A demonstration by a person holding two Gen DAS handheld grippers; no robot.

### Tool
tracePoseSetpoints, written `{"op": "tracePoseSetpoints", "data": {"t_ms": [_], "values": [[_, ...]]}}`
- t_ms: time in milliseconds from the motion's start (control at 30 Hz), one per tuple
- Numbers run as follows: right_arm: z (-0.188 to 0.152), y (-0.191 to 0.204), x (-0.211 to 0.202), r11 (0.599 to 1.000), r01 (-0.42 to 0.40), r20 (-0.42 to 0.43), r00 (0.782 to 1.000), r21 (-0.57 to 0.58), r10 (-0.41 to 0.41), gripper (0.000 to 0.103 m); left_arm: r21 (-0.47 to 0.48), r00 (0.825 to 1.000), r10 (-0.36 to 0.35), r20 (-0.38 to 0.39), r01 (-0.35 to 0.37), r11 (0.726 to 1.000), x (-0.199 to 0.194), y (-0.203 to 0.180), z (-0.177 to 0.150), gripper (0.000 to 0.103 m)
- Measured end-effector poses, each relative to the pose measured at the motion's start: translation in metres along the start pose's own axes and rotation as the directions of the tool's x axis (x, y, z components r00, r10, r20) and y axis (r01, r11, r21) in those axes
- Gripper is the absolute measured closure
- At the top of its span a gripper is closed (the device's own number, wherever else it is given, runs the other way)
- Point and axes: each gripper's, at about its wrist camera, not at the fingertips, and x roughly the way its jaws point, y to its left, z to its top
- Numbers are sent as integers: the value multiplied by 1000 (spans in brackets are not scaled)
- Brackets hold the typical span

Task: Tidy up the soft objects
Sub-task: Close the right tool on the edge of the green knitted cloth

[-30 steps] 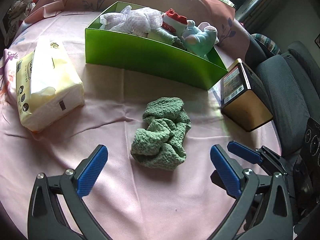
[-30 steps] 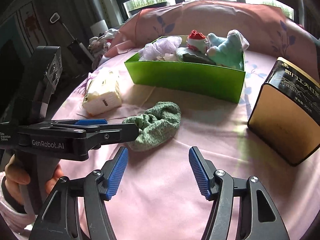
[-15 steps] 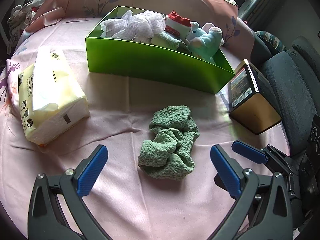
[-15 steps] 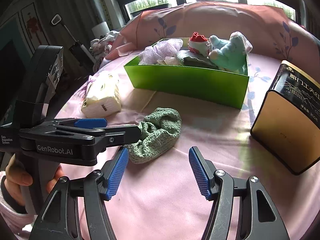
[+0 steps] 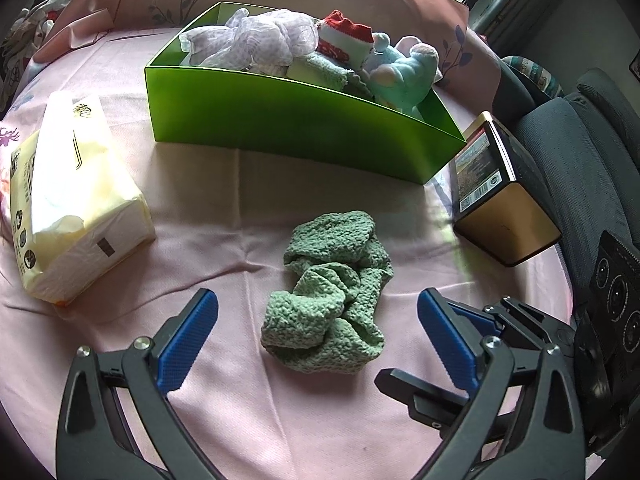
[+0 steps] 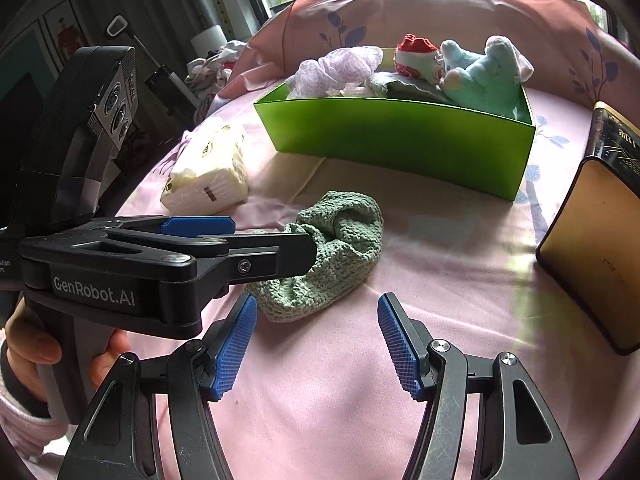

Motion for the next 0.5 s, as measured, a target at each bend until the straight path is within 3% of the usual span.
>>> {"op": "tracePoseSetpoints", "data": {"t_ms": [133, 200, 500], "values": [[1, 0, 4, 1000, -5, -2, 1000, 2, 5, 39, -14, 1000, -21, -2, 21, 1000, 0, 3, 0, 18], [0, 0, 5, 1000, -10, -2, 1000, 4, 10, 39, -15, 1000, -29, -7, 29, 999, 1, 3, -1, 30], [1, 6, 16, 1000, -15, -20, 1000, -23, 15, 39, -9, 998, -59, -31, 59, 998, 5, 1, -5, 63]]}}
